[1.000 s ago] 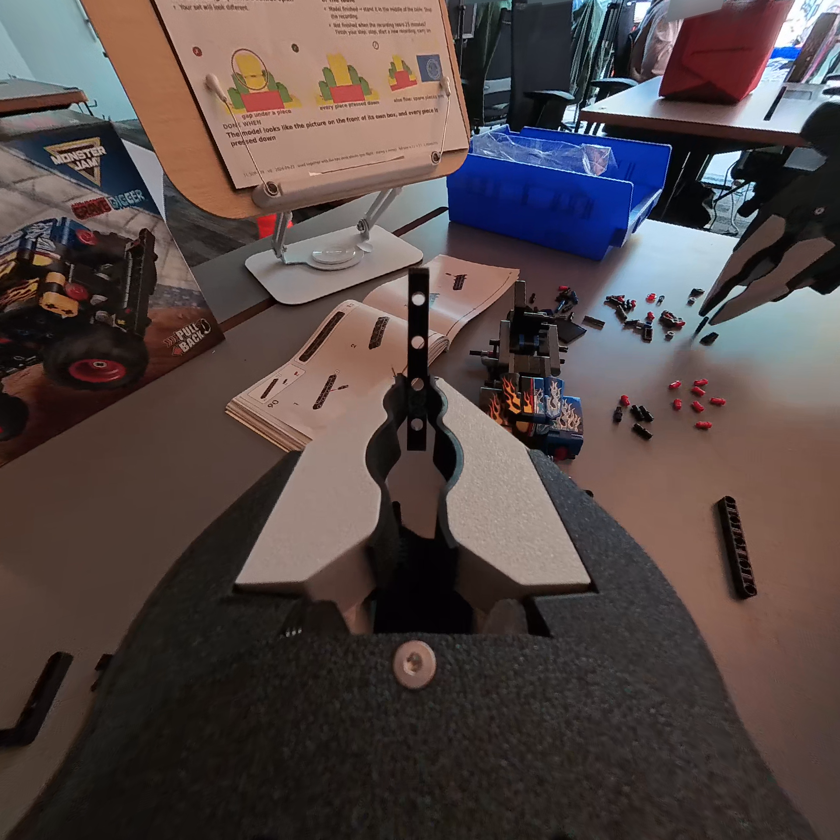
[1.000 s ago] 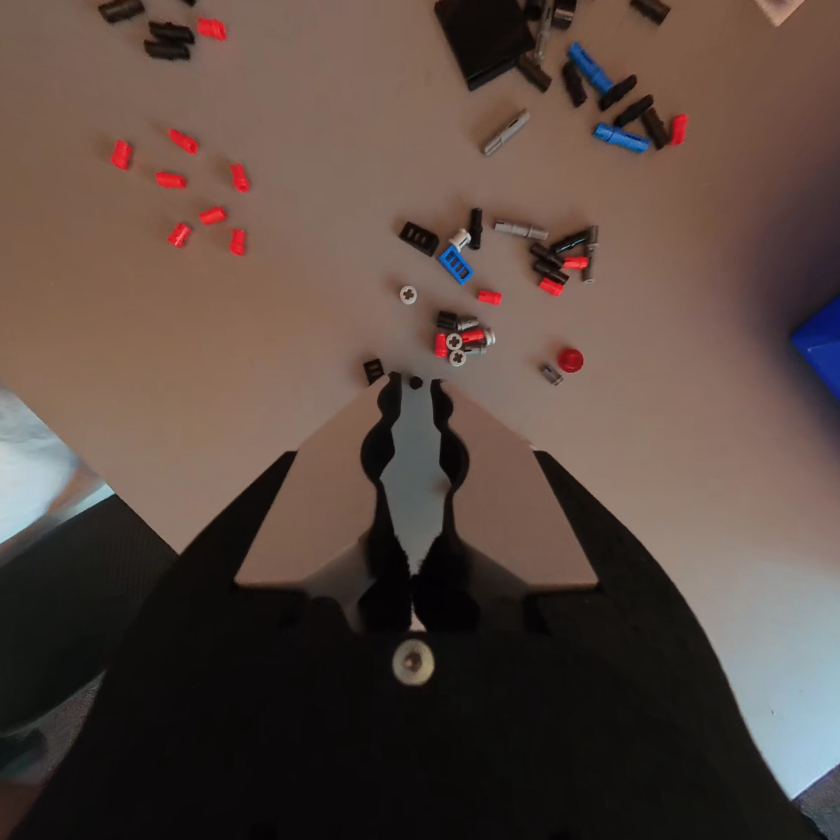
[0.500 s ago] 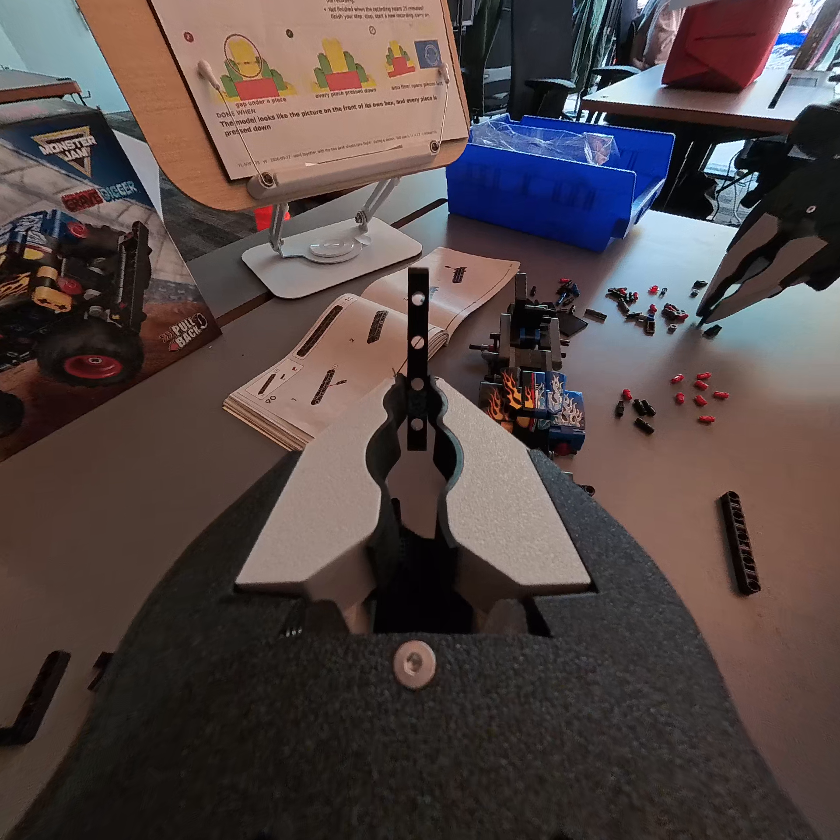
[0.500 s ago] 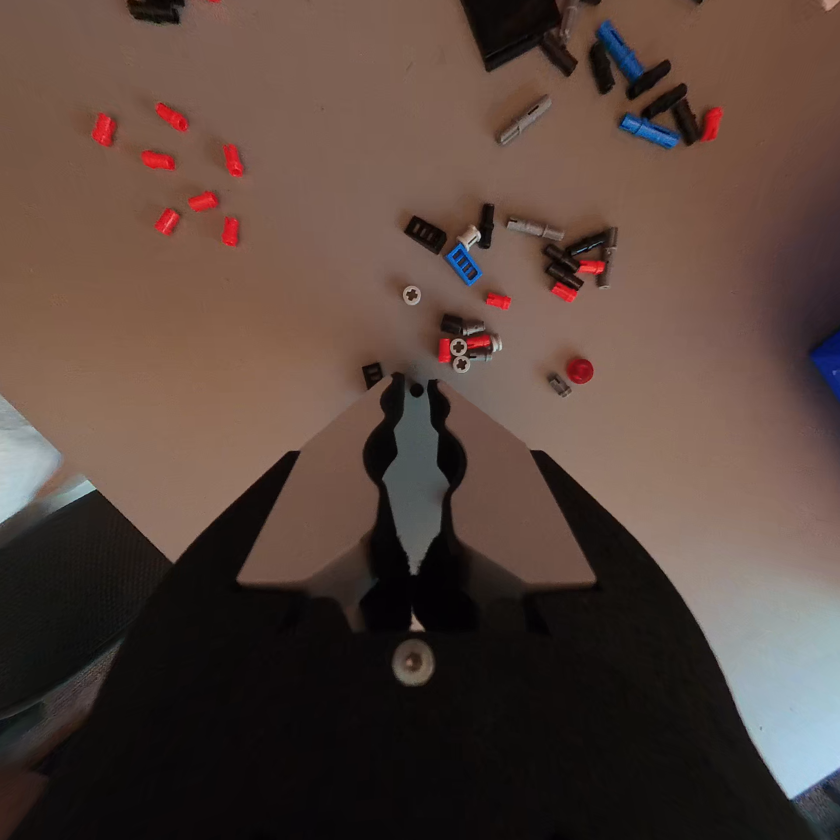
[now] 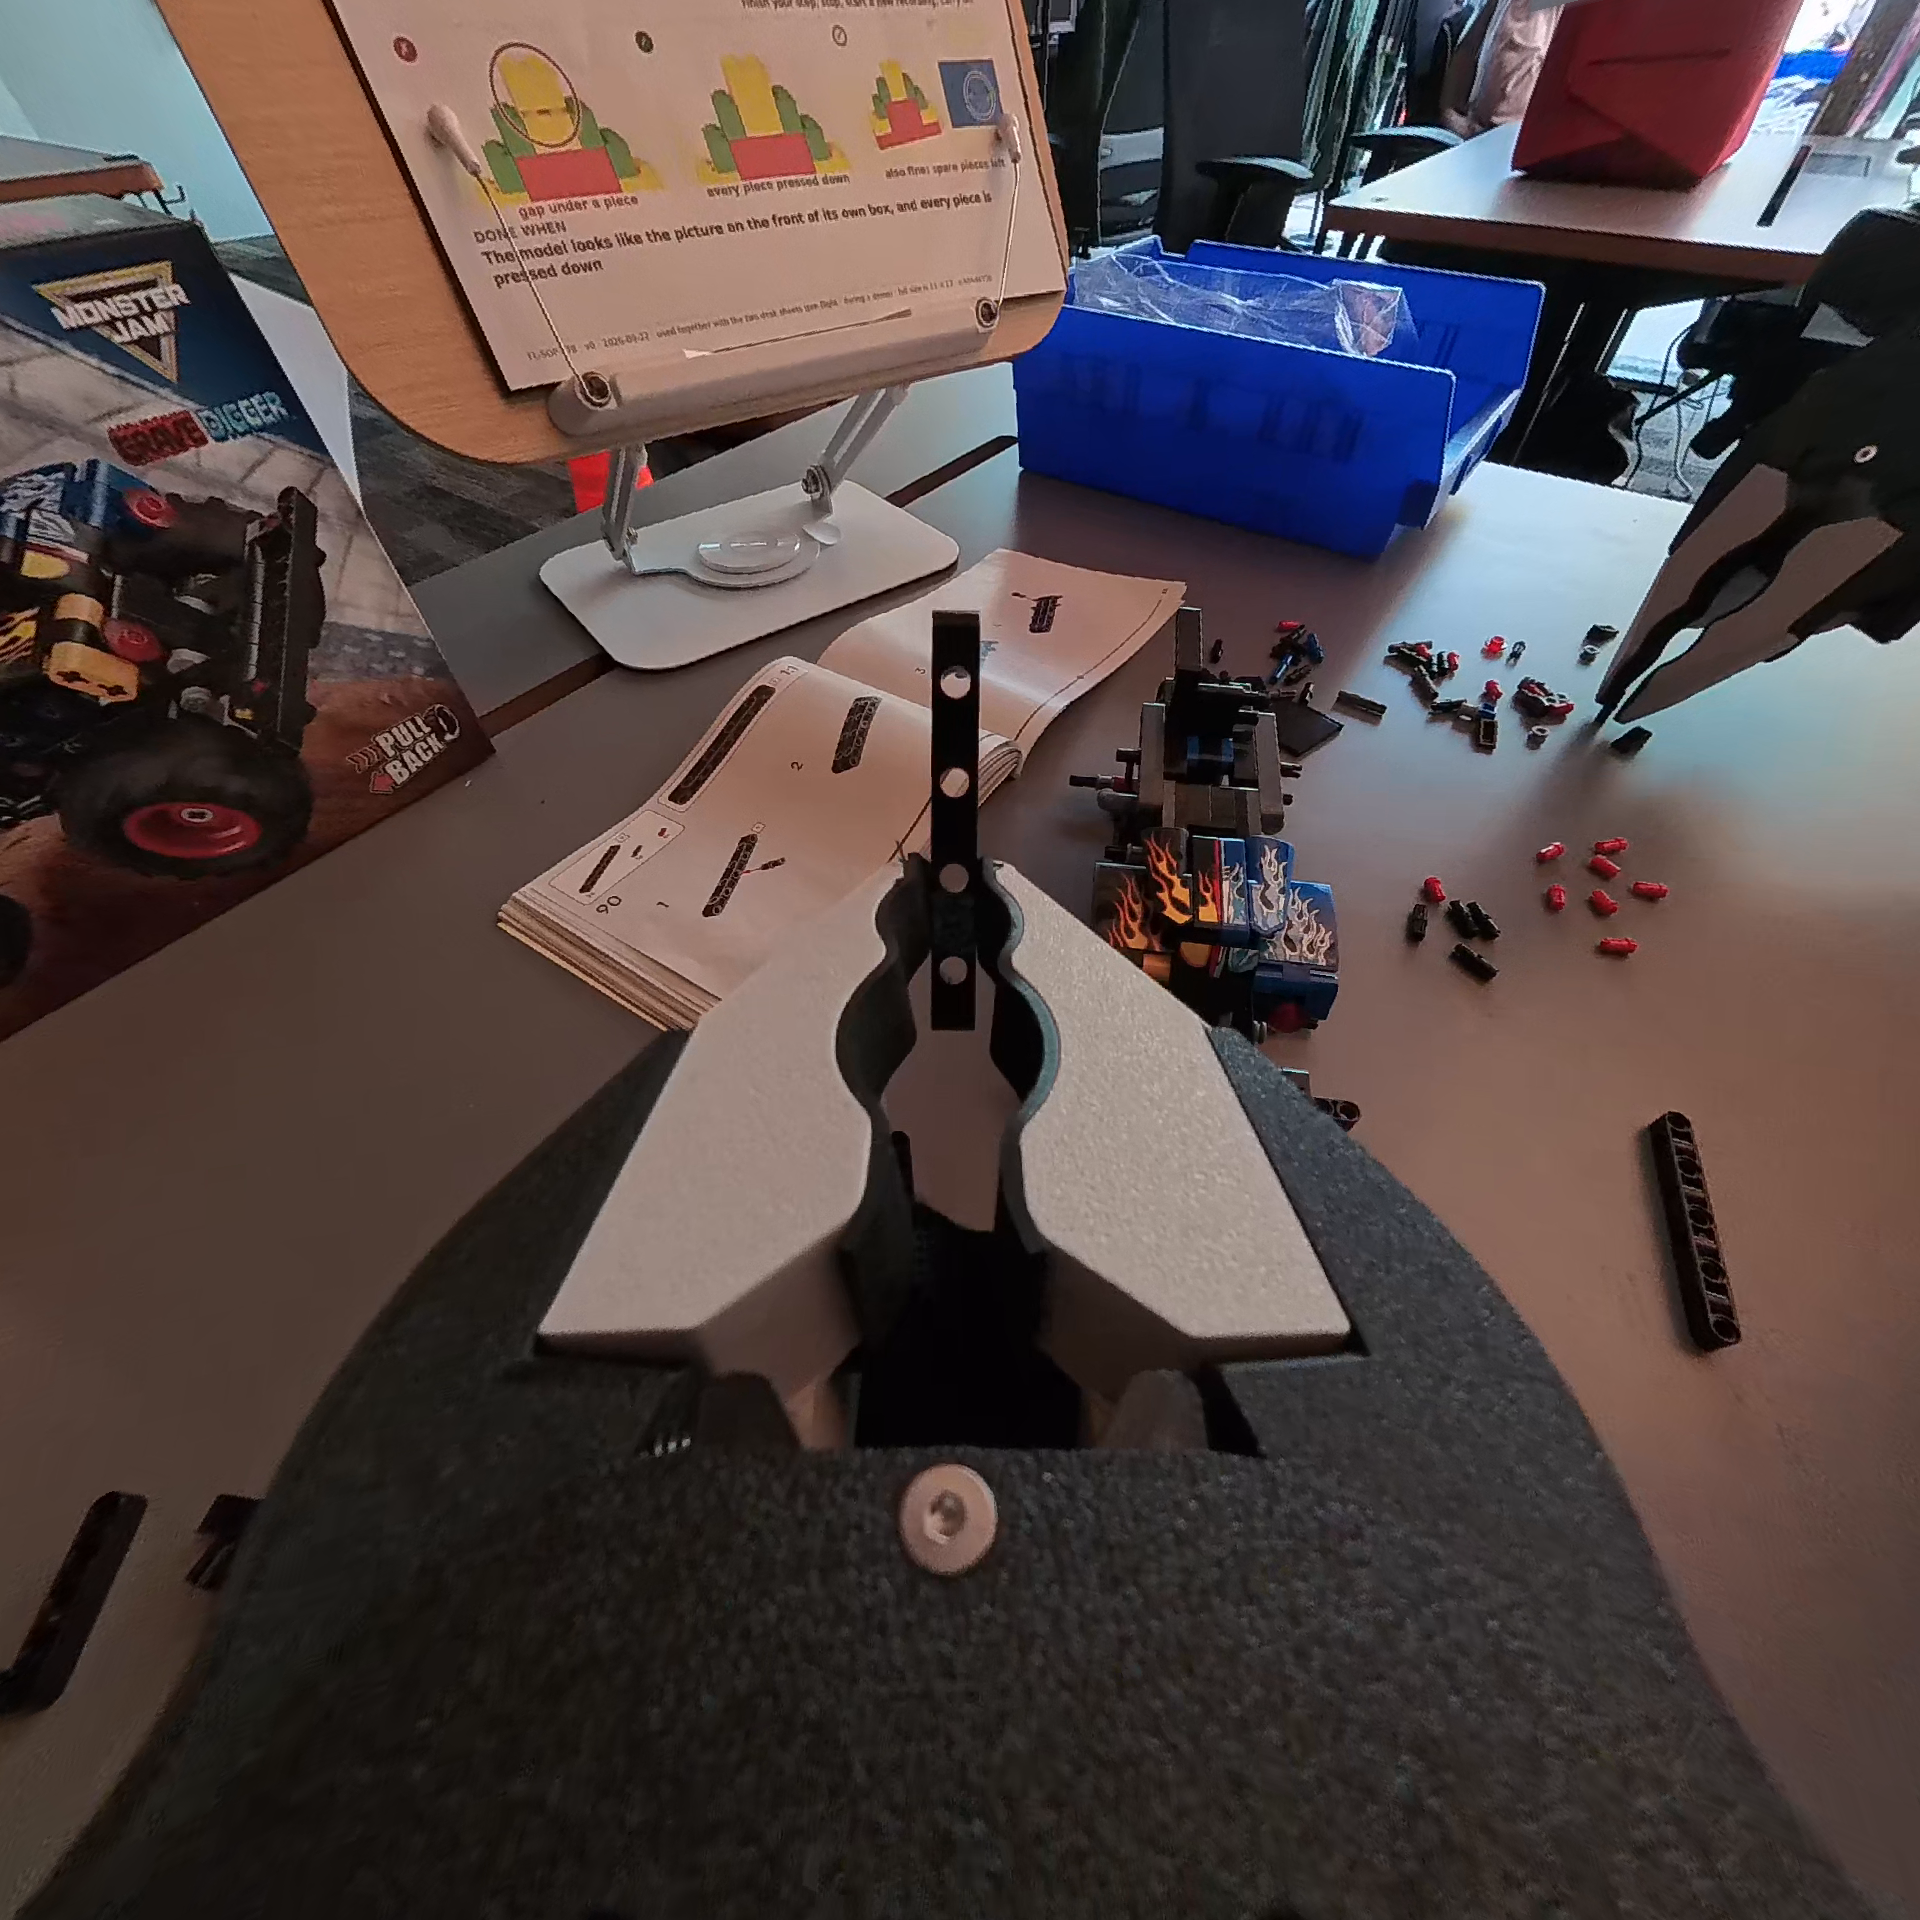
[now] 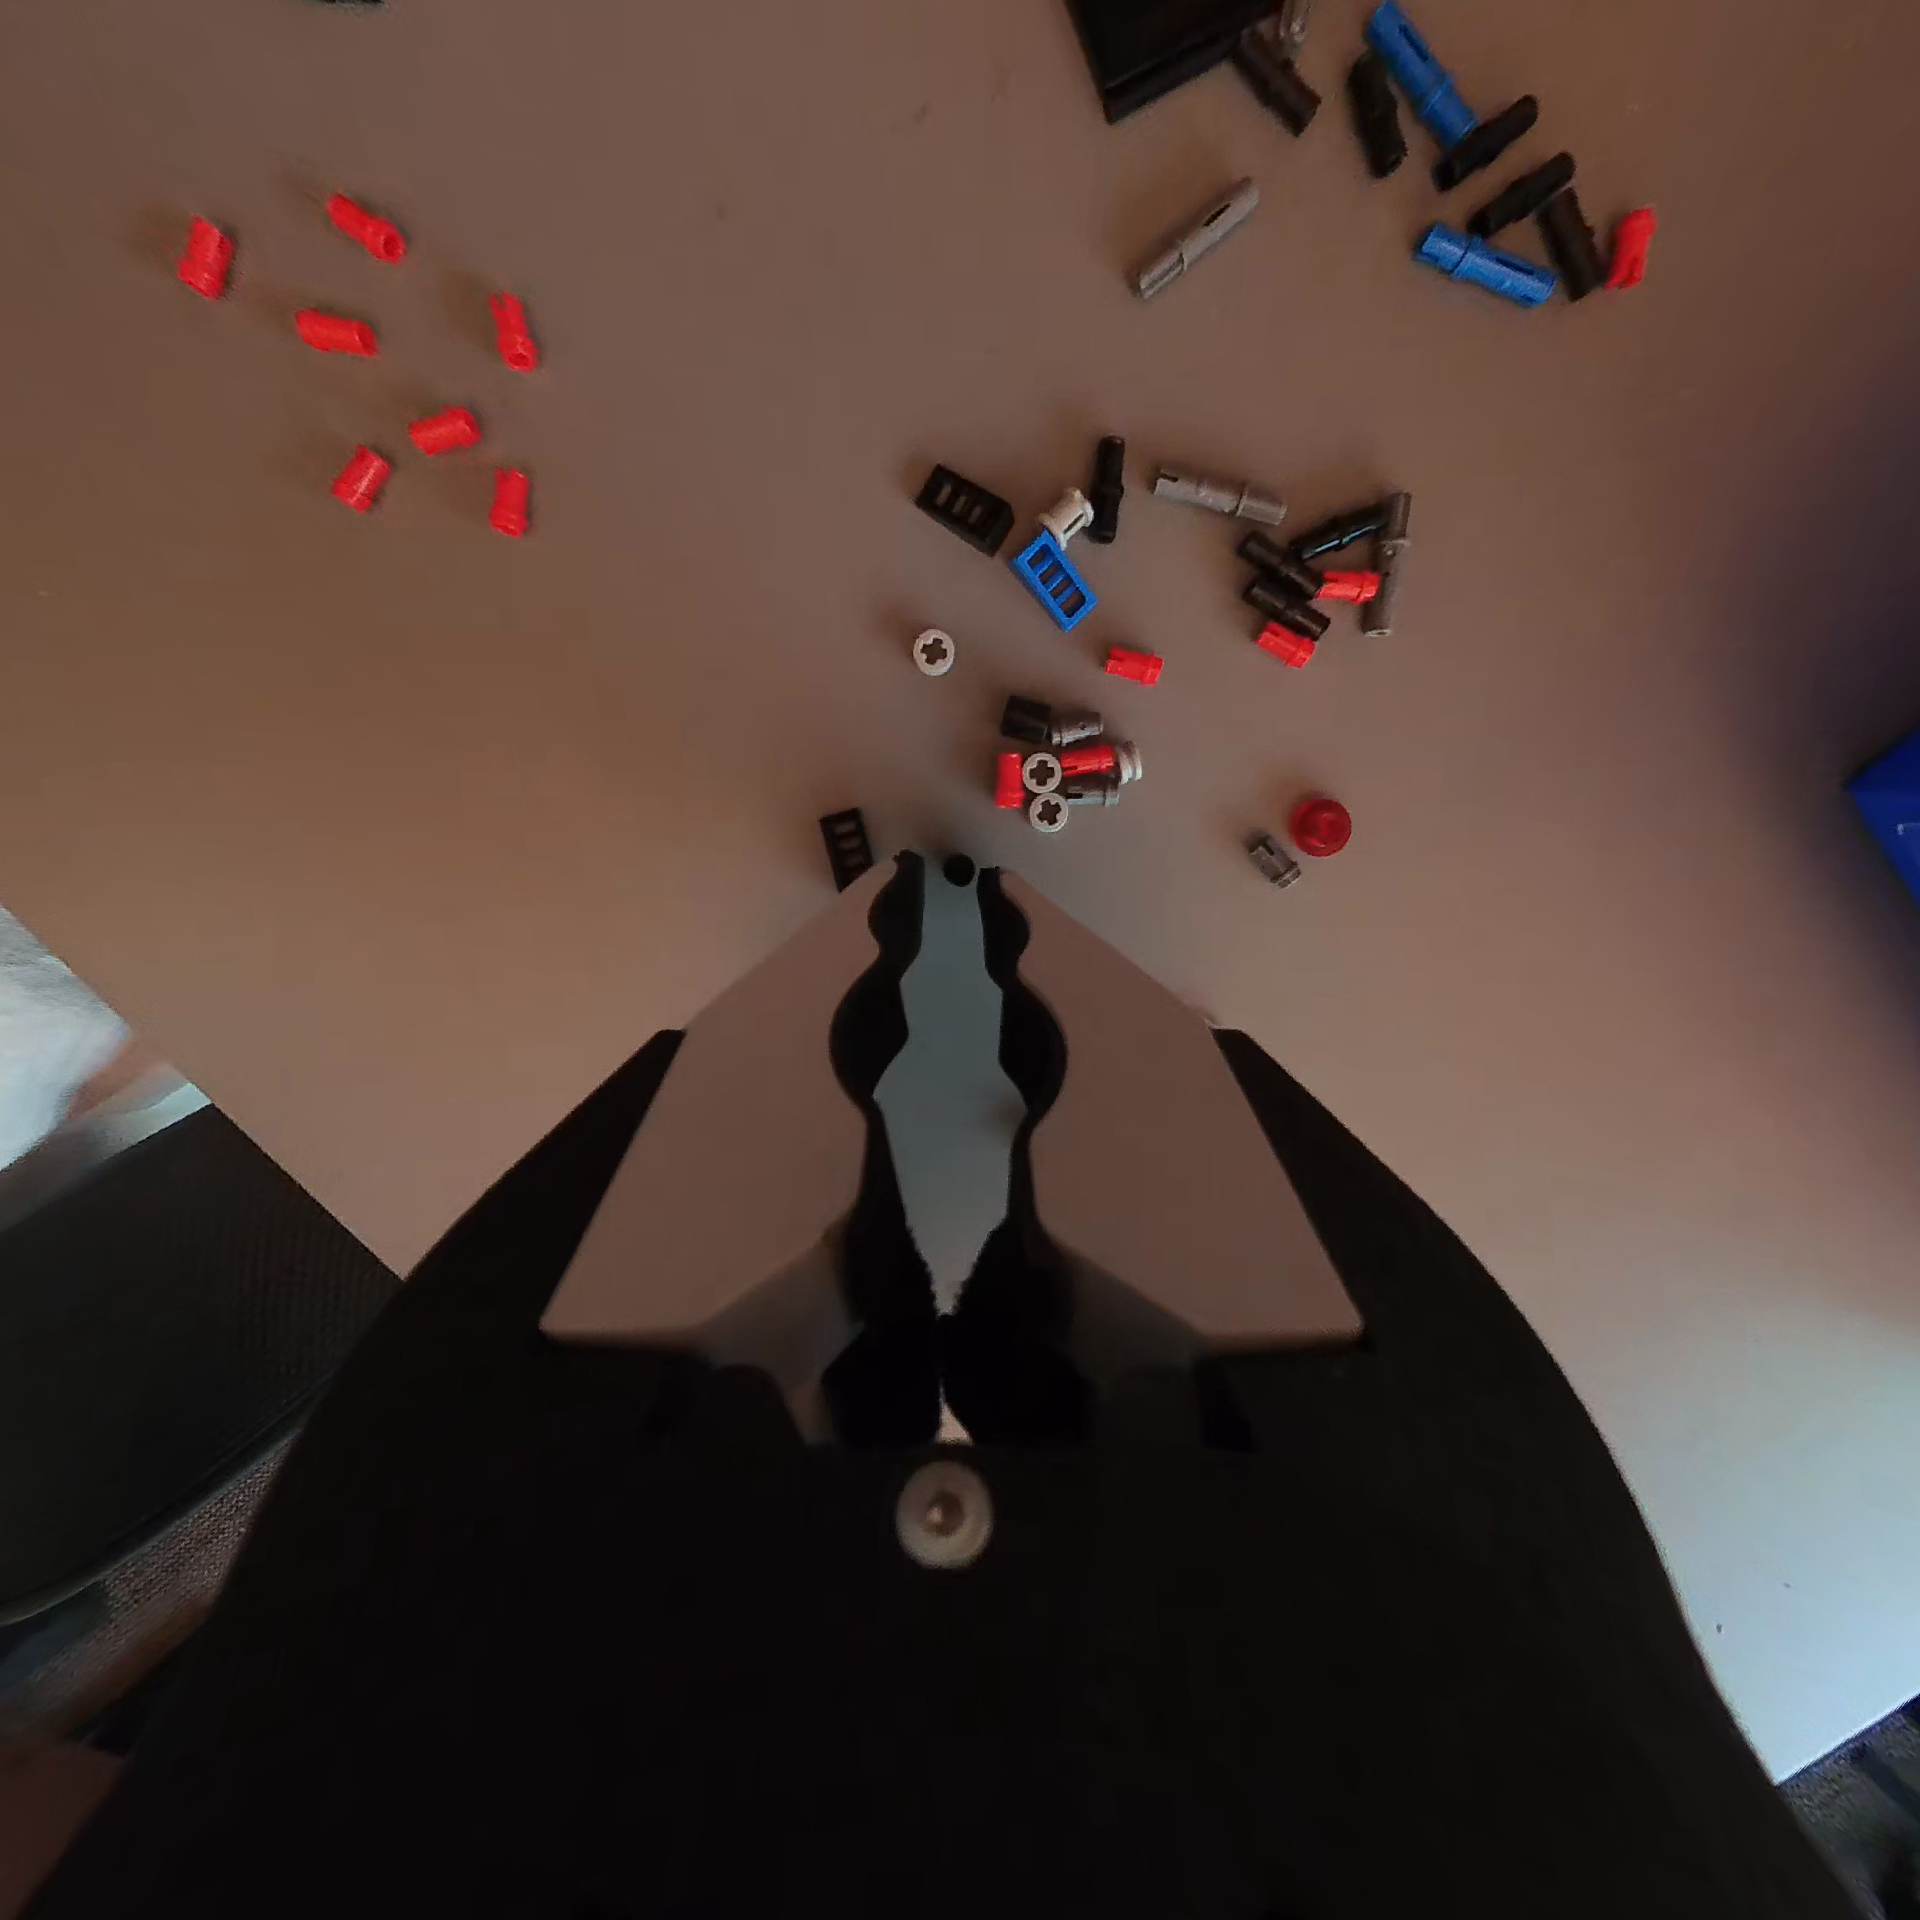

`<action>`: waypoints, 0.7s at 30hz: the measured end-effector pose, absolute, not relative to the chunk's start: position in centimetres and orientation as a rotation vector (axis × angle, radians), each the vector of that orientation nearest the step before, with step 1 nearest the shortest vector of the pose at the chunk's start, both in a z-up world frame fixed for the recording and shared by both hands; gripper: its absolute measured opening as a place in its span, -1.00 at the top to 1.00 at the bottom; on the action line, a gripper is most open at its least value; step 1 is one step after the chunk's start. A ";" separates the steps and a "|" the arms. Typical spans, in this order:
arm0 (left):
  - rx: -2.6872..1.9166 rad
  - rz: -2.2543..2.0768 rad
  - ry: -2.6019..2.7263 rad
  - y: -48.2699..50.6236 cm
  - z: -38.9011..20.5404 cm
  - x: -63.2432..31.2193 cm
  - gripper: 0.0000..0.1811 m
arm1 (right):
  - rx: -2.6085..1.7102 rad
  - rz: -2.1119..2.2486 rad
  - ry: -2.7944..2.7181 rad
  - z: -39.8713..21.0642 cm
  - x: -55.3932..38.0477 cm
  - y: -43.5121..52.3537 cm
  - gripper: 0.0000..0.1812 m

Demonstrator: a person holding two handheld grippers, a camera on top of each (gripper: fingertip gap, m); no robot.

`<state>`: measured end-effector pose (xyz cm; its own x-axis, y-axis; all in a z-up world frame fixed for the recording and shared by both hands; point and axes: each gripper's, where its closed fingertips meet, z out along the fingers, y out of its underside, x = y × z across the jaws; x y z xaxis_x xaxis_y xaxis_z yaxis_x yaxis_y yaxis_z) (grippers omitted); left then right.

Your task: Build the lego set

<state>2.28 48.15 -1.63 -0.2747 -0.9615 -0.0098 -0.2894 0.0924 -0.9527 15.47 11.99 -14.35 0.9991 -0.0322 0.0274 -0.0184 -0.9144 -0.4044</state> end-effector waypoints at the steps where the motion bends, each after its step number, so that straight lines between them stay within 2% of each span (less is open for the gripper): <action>1: -1.248 -1.207 1.668 48.2 -1.6 2.3 0.94 | -2.726 -0.051 0.035 -14.3 15.5 12.0 0.89; 14: -1.246 -1.204 1.674 48.0 -1.7 2.3 0.94 | -2.701 -0.062 0.016 -13.8 15.4 12.5 0.95; 21: -1.225 -1.421 1.631 45.6 -0.9 2.2 0.94 | -2.143 -0.124 -0.072 -5.2 11.6 21.8 0.96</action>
<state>2.19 45.60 -0.88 -0.3573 -0.9281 0.1049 -0.2310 -0.0210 -0.9727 11.61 21.77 -5.24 0.9931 0.0031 0.1171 0.1000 -0.5439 -0.8332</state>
